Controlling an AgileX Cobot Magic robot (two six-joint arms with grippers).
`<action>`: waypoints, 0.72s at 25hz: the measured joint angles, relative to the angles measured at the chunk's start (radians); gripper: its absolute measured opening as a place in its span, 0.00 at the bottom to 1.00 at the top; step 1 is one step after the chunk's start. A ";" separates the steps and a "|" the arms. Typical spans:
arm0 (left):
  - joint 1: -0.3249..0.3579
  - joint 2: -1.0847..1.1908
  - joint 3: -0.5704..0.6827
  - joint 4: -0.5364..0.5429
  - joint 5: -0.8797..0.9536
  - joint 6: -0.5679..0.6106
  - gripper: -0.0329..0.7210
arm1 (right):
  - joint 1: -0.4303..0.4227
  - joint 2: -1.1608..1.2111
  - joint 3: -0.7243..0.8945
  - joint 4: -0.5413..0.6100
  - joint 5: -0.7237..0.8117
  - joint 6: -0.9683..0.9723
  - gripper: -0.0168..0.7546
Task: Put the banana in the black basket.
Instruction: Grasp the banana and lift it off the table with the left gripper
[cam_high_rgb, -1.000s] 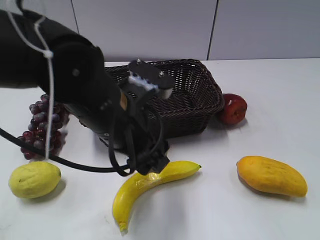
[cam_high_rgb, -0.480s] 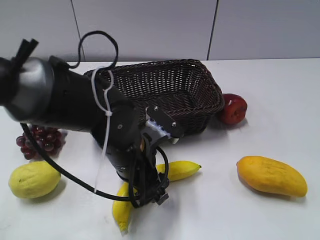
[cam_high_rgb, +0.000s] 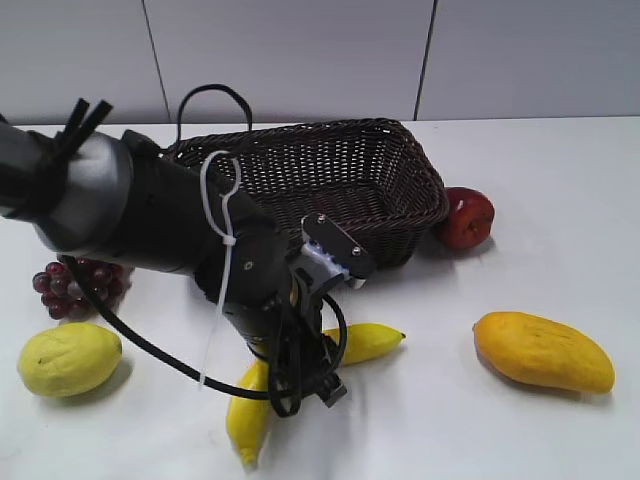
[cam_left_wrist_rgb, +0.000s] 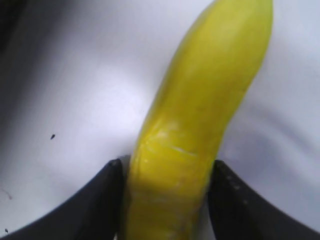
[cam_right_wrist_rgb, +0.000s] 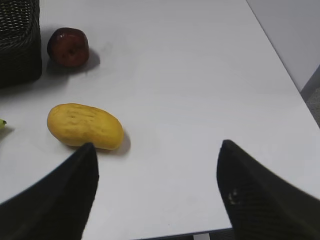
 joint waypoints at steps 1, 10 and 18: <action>0.000 0.000 0.000 0.000 -0.002 0.000 0.57 | 0.000 0.000 0.000 0.000 0.000 0.000 0.79; 0.000 -0.002 -0.016 0.028 0.041 0.001 0.45 | 0.000 0.000 0.000 0.000 0.000 0.000 0.79; 0.000 -0.101 -0.240 0.027 0.386 0.001 0.45 | 0.000 0.000 0.000 0.000 0.000 0.000 0.79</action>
